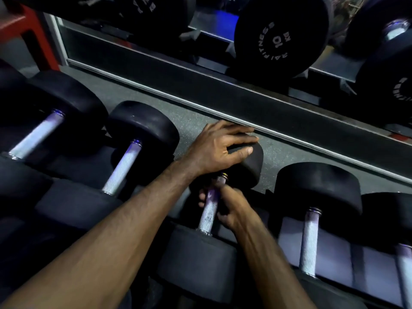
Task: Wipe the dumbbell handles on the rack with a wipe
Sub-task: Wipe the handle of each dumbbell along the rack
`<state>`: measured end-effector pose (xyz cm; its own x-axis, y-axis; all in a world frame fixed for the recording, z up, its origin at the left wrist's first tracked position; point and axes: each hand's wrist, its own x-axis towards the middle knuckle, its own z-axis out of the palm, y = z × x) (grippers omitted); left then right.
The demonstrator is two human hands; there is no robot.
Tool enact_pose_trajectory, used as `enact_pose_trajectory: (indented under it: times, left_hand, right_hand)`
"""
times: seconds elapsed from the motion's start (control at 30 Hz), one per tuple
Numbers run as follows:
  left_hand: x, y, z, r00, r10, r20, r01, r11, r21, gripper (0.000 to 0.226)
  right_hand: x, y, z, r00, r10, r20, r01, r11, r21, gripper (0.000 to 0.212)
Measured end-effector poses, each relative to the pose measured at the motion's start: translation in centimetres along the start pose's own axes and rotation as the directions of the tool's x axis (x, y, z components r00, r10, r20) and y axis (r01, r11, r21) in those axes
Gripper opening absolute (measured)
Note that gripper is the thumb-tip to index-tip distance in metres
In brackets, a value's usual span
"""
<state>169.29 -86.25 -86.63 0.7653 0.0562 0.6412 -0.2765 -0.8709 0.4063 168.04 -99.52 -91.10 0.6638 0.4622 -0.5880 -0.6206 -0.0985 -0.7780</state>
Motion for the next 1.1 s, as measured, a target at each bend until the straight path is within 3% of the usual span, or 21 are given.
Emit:
enact_pose_trajectory:
  times: [0.13,0.3,0.5,0.7,0.87,1.03,1.1]
  left_hand:
    - [-0.1,0.1,0.1,1.0,-0.008,-0.005,0.008,1.0,-0.002,0.044]
    - [0.0,0.2,-0.1,1.0,-0.004,0.009,0.004,1.0,0.001,0.044]
    - [-0.1,0.1,0.2,1.0,-0.017,-0.005,0.017,1.0,-0.003,0.042]
    - [0.0,0.1,-0.1,1.0,-0.009,0.012,0.009,1.0,0.006,0.044]
    - [-0.1,0.0,0.0,1.0,-0.016,0.009,0.016,1.0,0.001,0.044]
    - [-0.2,0.1,0.0,1.0,-0.01,0.014,0.01,1.0,-0.018,0.043]
    - [-0.1,0.0,-0.2,1.0,-0.016,0.016,0.016,1.0,-0.022,0.044]
  right_hand:
    - [-2.0,1.6,-1.2,0.999,0.025,0.027,-0.02,0.983,-0.182,0.009]
    - [0.6,-1.3,-0.1,1.0,0.019,-0.004,-0.019,1.0,-0.002,0.015]
    - [-2.8,1.2,-1.9,0.978,0.137,0.156,-0.103,0.973,-0.209,0.005]
    - [-0.1,-1.0,-0.8,0.995,0.06,0.073,-0.059,0.998,-0.022,0.006]
    - [-3.0,1.5,-2.1,0.944,0.178,0.279,-0.136,0.977,-0.162,0.012]
    - [-1.1,-0.6,-0.8,0.992,0.062,0.113,-0.064,0.998,0.014,0.007]
    - [-2.0,-0.2,-1.2,0.993,0.052,0.106,-0.049,0.998,-0.033,0.007]
